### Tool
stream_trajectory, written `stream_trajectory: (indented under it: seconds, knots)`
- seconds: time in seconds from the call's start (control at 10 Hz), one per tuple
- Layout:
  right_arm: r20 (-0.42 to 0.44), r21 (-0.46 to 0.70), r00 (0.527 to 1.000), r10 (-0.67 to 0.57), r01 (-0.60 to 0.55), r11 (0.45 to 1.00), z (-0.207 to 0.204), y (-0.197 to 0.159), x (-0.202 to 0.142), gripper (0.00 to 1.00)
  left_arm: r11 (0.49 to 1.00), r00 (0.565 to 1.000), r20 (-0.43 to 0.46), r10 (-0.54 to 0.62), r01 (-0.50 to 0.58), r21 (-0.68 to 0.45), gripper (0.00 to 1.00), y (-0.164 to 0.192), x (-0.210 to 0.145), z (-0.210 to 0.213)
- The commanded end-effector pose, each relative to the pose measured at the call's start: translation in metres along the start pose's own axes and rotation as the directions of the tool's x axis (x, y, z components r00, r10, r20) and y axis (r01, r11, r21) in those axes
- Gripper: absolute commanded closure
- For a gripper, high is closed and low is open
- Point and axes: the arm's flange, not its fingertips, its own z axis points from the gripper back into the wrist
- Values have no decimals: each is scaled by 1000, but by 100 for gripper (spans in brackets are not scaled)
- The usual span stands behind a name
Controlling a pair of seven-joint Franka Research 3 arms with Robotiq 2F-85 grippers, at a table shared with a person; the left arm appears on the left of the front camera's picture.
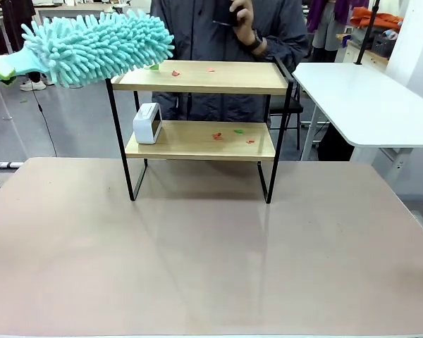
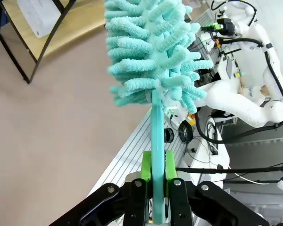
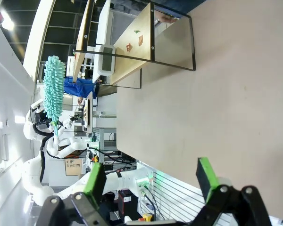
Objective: Clean the shelf.
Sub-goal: Clean the specific tier of the Shelf with the Duster once objects are removed.
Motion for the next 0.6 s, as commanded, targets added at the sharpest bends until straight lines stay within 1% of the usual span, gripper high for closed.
stream_trajectory:
  seconds: [0.0,0.1,0.2,0.3,0.4,0.5]
  knots:
    - [7,17,1000,28,-28,999,-2,0,1,0,1000,1000,-5,-6,6,0,88,-3,0,-3]
    - [7,17,1000,28,-28,999,-2,0,1,0,996,987,136,87,-89,12,88,-7,6,-4]
    - [7,17,1000,28,-28,999,-2,0,1,0,993,968,226,105,-112,22,88,-19,11,-2]
    - [7,17,1000,28,-28,999,-2,0,1,0,987,941,313,129,-152,52,88,-32,15,-2]
    - [7,17,1000,28,-28,999,-2,0,1,0,981,919,369,139,-180,78,88,-44,18,-2]
    - [7,17,1000,28,-28,999,-2,0,1,0,971,917,369,152,-208,116,88,-55,21,-7]
